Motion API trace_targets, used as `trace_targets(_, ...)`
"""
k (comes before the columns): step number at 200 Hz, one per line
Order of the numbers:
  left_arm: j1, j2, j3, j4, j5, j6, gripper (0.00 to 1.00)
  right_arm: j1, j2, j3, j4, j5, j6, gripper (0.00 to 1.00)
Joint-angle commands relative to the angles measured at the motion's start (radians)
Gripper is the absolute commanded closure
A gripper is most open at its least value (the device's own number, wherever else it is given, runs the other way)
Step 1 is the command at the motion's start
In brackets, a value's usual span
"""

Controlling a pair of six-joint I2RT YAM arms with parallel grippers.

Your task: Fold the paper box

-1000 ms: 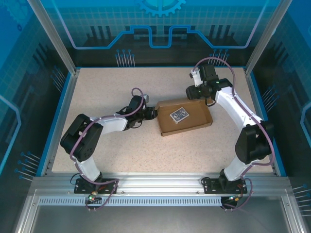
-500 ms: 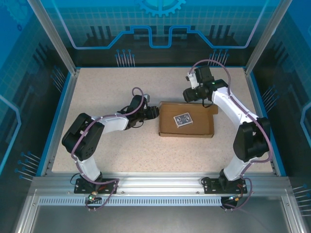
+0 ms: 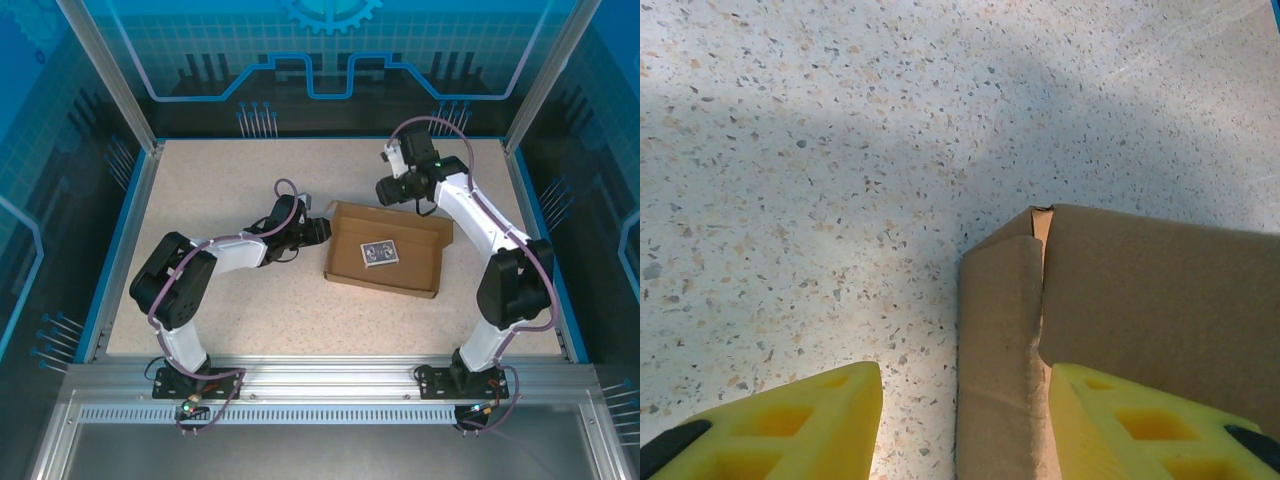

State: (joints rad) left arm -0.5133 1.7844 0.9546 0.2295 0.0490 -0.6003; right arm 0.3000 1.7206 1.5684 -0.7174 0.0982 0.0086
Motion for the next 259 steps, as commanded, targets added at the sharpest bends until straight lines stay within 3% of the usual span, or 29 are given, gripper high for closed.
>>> trace_targets(1, 0.001, 0.003, 0.023, -0.014, -0.012, 0.019, 0.51, -0.009, -0.033, 0.068, -0.04, 0.038, -0.035, 0.43)
trace_targets(73, 0.005, 0.0, 0.023, -0.012, -0.015, 0.036, 0.51, -0.009, -0.196, -0.013, 0.022, 0.015, -0.193, 0.35)
trace_targets(105, 0.006, -0.02, 0.014, -0.016, -0.029, 0.05, 0.51, -0.011, -0.265, -0.04, 0.029, -0.034, -0.273, 0.23)
trace_targets(124, 0.008, -0.044, -0.002, -0.018, -0.045, 0.068, 0.5, -0.004, -0.295, -0.056, 0.016, -0.064, -0.282, 0.21)
trace_targets(155, 0.021, -0.101, -0.058, 0.002, -0.067, 0.108, 0.48, 0.016, -0.382, -0.148, 0.058, 0.009, -0.123, 0.23)
trace_targets(194, 0.03, -0.204, -0.171, 0.102, -0.061, 0.221, 0.44, -0.002, -0.608, -0.363, 0.086, 0.089, 0.04, 0.23)
trace_targets(226, 0.029, -0.231, -0.208, 0.228, 0.056, 0.334, 0.39, -0.025, -0.725, -0.438, 0.033, 0.155, 0.065, 0.23)
trace_targets(259, 0.029, -0.206, -0.176, 0.265, 0.179, 0.433, 0.35, -0.044, -0.745, -0.449, -0.013, 0.107, 0.077, 0.23)
